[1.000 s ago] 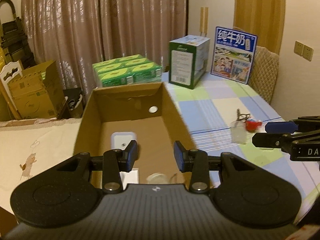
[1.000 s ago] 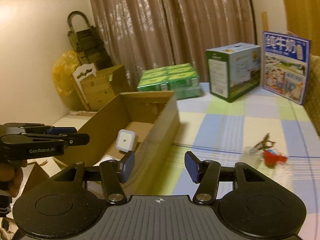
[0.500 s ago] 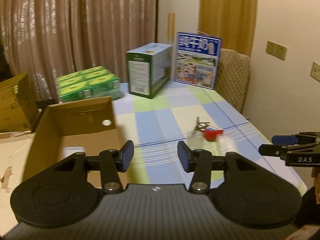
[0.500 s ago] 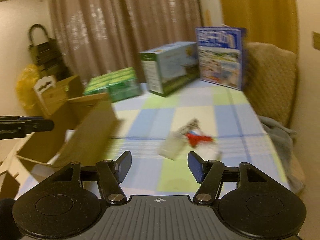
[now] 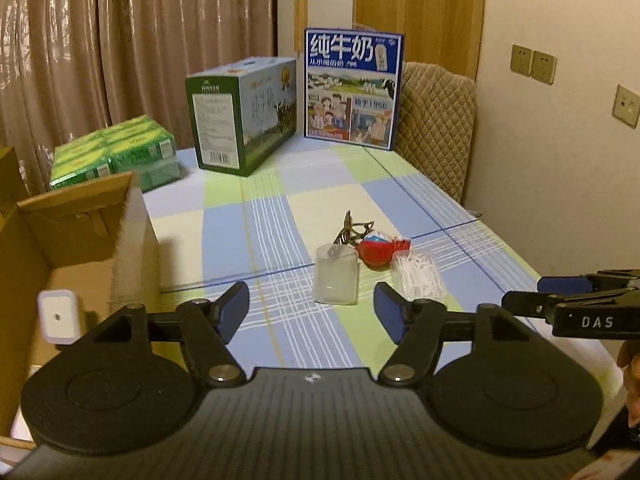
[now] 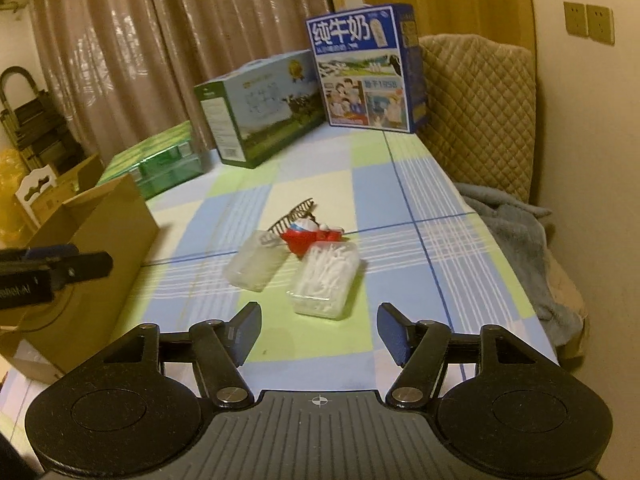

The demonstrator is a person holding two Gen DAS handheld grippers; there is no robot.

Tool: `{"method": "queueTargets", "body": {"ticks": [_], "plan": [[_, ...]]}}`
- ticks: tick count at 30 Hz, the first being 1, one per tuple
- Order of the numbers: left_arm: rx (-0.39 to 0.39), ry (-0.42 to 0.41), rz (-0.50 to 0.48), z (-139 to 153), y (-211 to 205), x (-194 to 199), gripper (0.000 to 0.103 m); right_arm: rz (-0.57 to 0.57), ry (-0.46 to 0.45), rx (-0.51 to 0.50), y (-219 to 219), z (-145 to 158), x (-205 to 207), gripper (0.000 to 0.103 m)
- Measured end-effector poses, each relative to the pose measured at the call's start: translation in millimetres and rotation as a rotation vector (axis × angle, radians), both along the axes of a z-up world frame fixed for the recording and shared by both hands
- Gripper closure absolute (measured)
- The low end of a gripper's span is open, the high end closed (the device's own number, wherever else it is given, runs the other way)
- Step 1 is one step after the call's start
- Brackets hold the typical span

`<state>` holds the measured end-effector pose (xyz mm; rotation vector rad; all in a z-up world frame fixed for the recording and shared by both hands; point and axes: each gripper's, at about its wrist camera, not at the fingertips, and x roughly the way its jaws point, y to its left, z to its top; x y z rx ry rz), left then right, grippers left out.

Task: Organize rigid objects
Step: 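Move both tools back to the clear cup and floss-pick box on the table, then grasp the clear plastic cup with the left tool while the right tool grasps the floss-pick box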

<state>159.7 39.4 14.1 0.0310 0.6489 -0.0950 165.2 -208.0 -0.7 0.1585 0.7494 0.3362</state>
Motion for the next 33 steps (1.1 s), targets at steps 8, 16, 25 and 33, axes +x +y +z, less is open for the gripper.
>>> {"method": "queueTargets", "body": {"ticks": [8, 16, 25, 33], "plan": [[-0.032, 0.067, 0.039, -54.2, 1.9, 40.1, 0.037, -0.005, 0.038, 0.041, 11.9, -25.8, 42.3, 0.041], [-0.013, 0.112, 0.033, -91.5, 3.8, 67.8, 0.031, -0.017, 0.102, 0.025, 33.9, -55.5, 97.9, 0.041], [-0.044, 0.149, 0.033, -105.5, 5.3, 79.2, 0.031, -0.029, 0.160, -0.063, 56.0, -83.9, 127.3, 0.039], [-0.043, 0.138, -0.021, -105.4, -2.9, 91.7, 0.031, 0.020, 0.152, -0.130, 54.6, -82.5, 130.3, 0.046]]}}
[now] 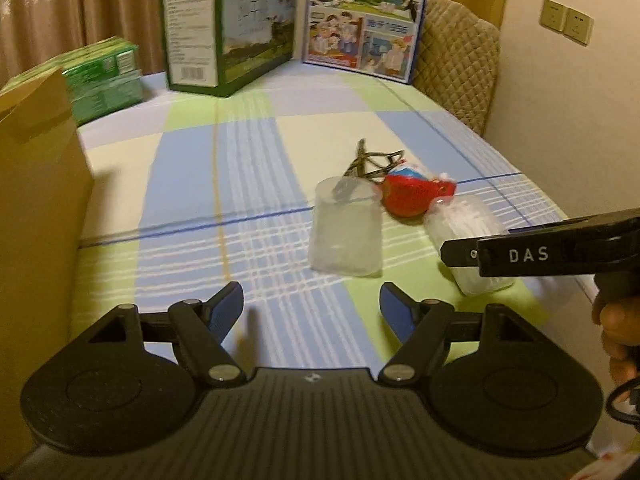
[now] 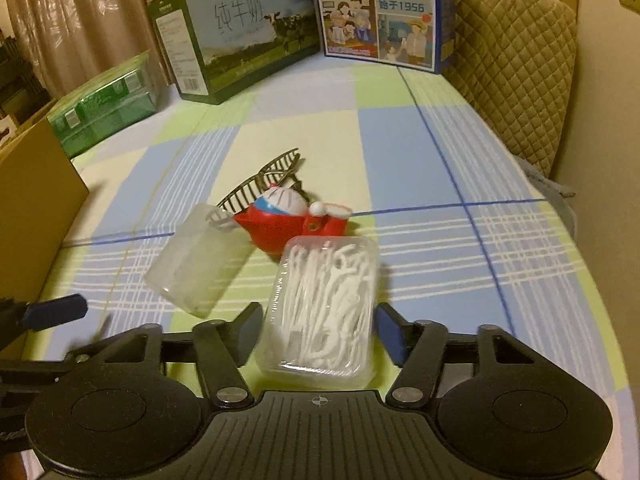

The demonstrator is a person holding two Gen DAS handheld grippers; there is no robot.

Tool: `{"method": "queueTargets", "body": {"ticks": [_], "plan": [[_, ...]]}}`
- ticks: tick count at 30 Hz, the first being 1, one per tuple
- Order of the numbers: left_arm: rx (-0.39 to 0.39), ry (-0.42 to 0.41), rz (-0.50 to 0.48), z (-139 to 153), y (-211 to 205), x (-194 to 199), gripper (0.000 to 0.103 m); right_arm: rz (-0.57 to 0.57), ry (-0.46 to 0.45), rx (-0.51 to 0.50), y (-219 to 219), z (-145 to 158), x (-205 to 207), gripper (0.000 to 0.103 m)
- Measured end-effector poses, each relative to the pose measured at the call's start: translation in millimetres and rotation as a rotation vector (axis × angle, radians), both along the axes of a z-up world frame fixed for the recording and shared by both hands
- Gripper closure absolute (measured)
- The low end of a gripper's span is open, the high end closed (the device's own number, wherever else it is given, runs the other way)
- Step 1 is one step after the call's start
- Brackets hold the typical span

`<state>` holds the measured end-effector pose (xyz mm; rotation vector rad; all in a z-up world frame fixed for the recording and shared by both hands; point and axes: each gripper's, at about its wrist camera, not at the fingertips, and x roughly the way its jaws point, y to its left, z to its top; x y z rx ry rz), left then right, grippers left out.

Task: Organize rigid objects
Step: 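Grasp the clear plastic cup with the left tool while the right tool grasps the floss-pick box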

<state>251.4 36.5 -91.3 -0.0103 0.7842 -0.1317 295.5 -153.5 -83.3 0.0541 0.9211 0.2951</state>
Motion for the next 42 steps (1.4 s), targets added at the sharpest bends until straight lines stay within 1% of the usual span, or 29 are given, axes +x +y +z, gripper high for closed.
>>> {"method": "queueTargets", "body": {"ticks": [3, 7, 9, 12, 13, 14, 15, 17, 20, 22, 28, 31, 33, 37, 39, 40, 41, 42], "plan": [[0.018, -0.011, -0.044, -0.3, -10.7, 10.0, 0.031, -0.015, -0.014, 0.021, -9.4, 7.5, -3.8, 0.047], [0.020, 0.000, -0.073, -3.5, -23.2, 31.1, 0.031, -0.059, 0.007, 0.063, -23.0, 8.1, -4.9, 0.047], [0.021, 0.009, -0.082, -6.7, -27.8, 41.2, 0.033, -0.065, 0.010, 0.061, -25.3, 7.8, -4.6, 0.047], [0.040, 0.030, -0.078, -13.5, -31.7, 52.5, 0.041, -0.065, 0.016, 0.060, -25.8, 7.7, -4.4, 0.047], [0.053, 0.035, -0.075, -16.2, -32.8, 55.0, 0.049, -0.066, 0.018, 0.059, -26.1, 7.5, -4.2, 0.047], [0.065, 0.040, -0.073, -18.7, -33.6, 56.8, 0.054, -0.068, 0.020, 0.057, -26.4, 6.8, -4.5, 0.047], [0.071, 0.043, -0.074, -20.5, -33.8, 57.4, 0.057, -0.069, 0.020, 0.057, -26.6, 6.5, -4.2, 0.047], [0.067, 0.041, -0.064, -19.7, -32.8, 54.5, 0.057, -0.068, 0.020, 0.059, -26.9, 5.9, -4.0, 0.047], [0.058, 0.054, -0.044, -16.5, -29.5, 42.5, 0.057, -0.060, 0.021, 0.054, -25.6, 4.9, -5.4, 0.047], [0.051, 0.072, -0.028, -12.7, -25.9, 27.1, 0.057, -0.050, 0.025, 0.054, -25.2, 4.7, -7.9, 0.047], [0.055, 0.115, 0.001, -5.7, -16.7, -36.0, 0.057, 0.022, 0.059, 0.065, -22.5, 6.9, -31.1, 0.047], [0.048, 0.128, -0.017, -6.2, -16.4, -68.9, 0.057, 0.049, 0.069, 0.071, -23.2, 11.0, -54.9, 0.047], [0.032, 0.117, -0.025, -6.1, -14.7, -84.5, 0.057, 0.063, 0.072, 0.070, -23.4, 12.1, -72.3, 0.047], [0.085, 0.076, -0.063, -8.2, -22.1, -103.9, 0.057, 0.073, 0.082, 0.033, -25.3, 8.0, -96.6, 0.046], [0.072, 0.067, -0.056, -8.5, -22.6, -106.7, 0.055, 0.068, 0.062, 0.013, -25.5, 7.5, -100.8, 0.040], [0.060, 0.064, -0.051, -8.7, -22.4, -107.5, 0.052, 0.064, 0.046, 0.010, -25.7, 7.9, -100.9, 0.039], [0.052, 0.059, -0.048, -8.3, -22.2, -107.7, 0.051, 0.050, 0.023, 0.013, -27.1, 8.4, -100.6, 0.036], [0.052, 0.056, -0.048, -8.0, -22.5, -107.3, 0.050, 0.039, 0.013, 0.017, -27.7, 8.4, -99.4, 0.036]]}}
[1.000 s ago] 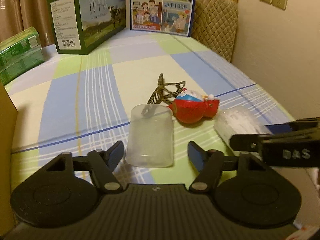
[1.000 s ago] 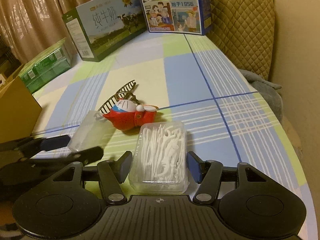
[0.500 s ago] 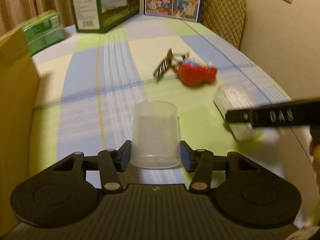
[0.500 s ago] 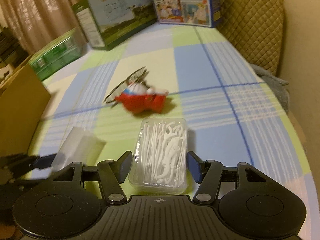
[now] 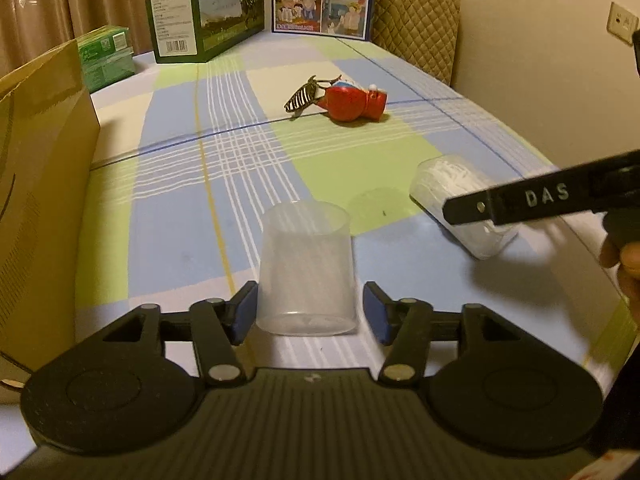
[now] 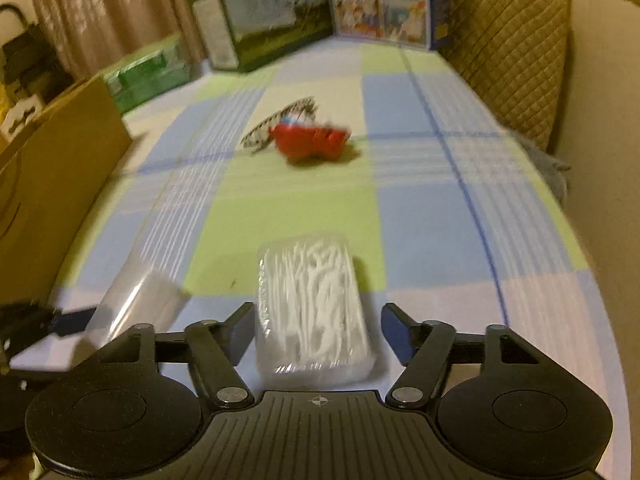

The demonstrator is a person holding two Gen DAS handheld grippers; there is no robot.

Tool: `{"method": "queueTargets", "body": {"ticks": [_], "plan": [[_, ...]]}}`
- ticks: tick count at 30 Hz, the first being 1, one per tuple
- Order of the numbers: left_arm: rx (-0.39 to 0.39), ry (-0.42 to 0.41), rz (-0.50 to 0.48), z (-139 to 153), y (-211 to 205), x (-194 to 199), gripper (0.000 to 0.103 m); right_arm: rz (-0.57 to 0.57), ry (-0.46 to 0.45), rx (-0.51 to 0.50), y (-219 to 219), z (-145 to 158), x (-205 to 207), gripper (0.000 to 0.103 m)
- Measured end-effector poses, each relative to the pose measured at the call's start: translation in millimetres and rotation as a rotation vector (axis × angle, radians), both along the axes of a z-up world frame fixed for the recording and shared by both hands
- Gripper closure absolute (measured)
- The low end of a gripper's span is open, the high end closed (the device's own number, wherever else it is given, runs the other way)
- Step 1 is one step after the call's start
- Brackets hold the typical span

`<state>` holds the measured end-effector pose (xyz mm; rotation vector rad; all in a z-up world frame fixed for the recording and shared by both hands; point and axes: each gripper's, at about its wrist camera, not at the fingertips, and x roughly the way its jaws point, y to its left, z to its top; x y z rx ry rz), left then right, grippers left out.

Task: Organize rigid objects
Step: 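Grasp the clear plastic cup with the left tool while the right tool grasps the floss-pick box, then lift the clear cup with the left tool while the right tool lifts the floss-pick box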

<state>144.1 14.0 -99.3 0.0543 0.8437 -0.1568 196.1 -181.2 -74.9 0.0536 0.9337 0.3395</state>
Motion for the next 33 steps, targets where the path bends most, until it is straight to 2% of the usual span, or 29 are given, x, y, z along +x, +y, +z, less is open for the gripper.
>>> {"method": "queueTargets", "body": {"ticks": [7, 14, 16, 18, 25, 28, 33], "plan": [[-0.014, -0.017, -0.008, 3.2, 2.6, 7.5, 0.048, 0.019, -0.005, 0.009, 9.0, -5.2, 9.9, 0.036], [-0.030, -0.007, 0.002, -1.5, 7.7, 16.5, 0.048, 0.050, -0.026, -0.069, 21.6, -10.1, 11.3, 0.037], [-0.034, -0.010, 0.001, -1.8, 8.0, 19.1, 0.048, 0.054, -0.032, -0.092, 23.4, -11.0, 11.3, 0.041], [-0.027, -0.013, -0.003, -2.1, 7.1, 20.4, 0.049, 0.055, -0.040, -0.117, 24.9, -11.2, 11.2, 0.048], [0.026, -0.030, -0.017, -5.4, 1.0, 21.7, 0.049, 0.060, -0.041, -0.119, 24.5, -11.3, 12.6, 0.048], [0.026, -0.034, -0.024, -5.8, -0.1, 22.2, 0.054, 0.058, -0.042, -0.117, 24.5, -11.3, 12.8, 0.048], [0.023, -0.034, -0.010, -4.8, 0.3, 21.7, 0.056, 0.051, -0.042, -0.114, 24.8, -11.7, 13.0, 0.049]]}}
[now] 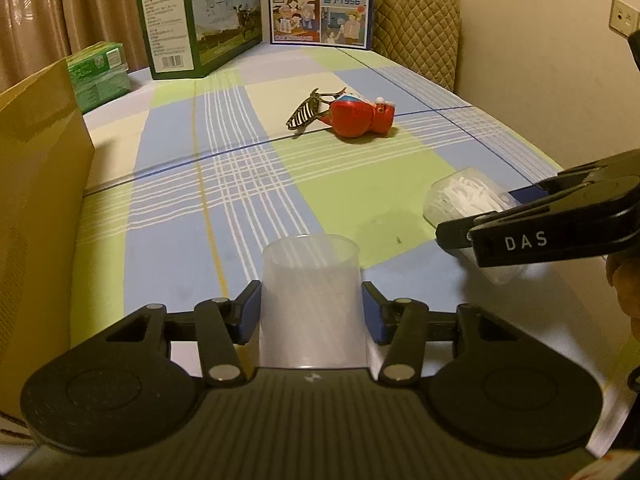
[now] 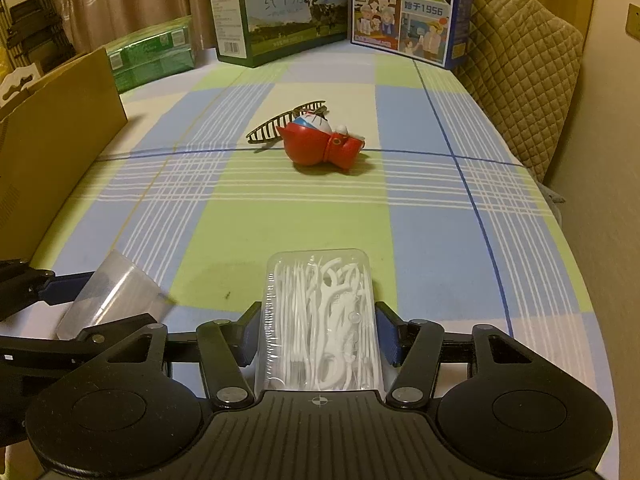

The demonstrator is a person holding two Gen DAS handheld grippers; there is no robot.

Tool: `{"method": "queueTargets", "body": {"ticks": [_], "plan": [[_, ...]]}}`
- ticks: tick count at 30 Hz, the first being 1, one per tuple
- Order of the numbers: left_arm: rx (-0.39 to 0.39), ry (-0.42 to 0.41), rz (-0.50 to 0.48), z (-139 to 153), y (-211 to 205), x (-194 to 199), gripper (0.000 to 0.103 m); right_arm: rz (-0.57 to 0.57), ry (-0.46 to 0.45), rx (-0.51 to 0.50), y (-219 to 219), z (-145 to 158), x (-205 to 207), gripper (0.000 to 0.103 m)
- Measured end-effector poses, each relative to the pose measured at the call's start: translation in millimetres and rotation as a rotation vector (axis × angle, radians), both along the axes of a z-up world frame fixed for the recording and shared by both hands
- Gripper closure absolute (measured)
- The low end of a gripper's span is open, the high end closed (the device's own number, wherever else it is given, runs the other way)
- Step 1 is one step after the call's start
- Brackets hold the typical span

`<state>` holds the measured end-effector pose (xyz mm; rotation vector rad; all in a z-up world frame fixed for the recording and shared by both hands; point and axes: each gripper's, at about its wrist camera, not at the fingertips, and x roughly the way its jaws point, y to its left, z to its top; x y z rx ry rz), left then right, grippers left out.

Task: Organize rigid objects
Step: 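Lift the clear cup with the left tool while the right tool lifts the floss-pick box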

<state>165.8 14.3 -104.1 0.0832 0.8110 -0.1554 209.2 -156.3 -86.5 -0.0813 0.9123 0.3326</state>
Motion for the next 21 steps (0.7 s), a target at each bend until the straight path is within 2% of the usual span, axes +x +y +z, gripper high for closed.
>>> {"method": "queueTargets", "body": {"ticks": [7, 12, 21], "plan": [[-0.009, -0.053, 0.006, 15.3, -0.2, -6.7, 0.056, -0.046, -0.086, 0.060, -6.1, 19.0, -6.9, 0.049], [-0.019, -0.061, 0.007, 22.5, 1.7, -10.6, 0.056, -0.047, -0.097, 0.094, -6.4, 29.1, -13.1, 0.049], [-0.021, -0.121, 0.016, 51.9, 0.4, -28.4, 0.056, -0.086, -0.132, 0.117, -5.1, 49.1, -35.8, 0.049]]}}
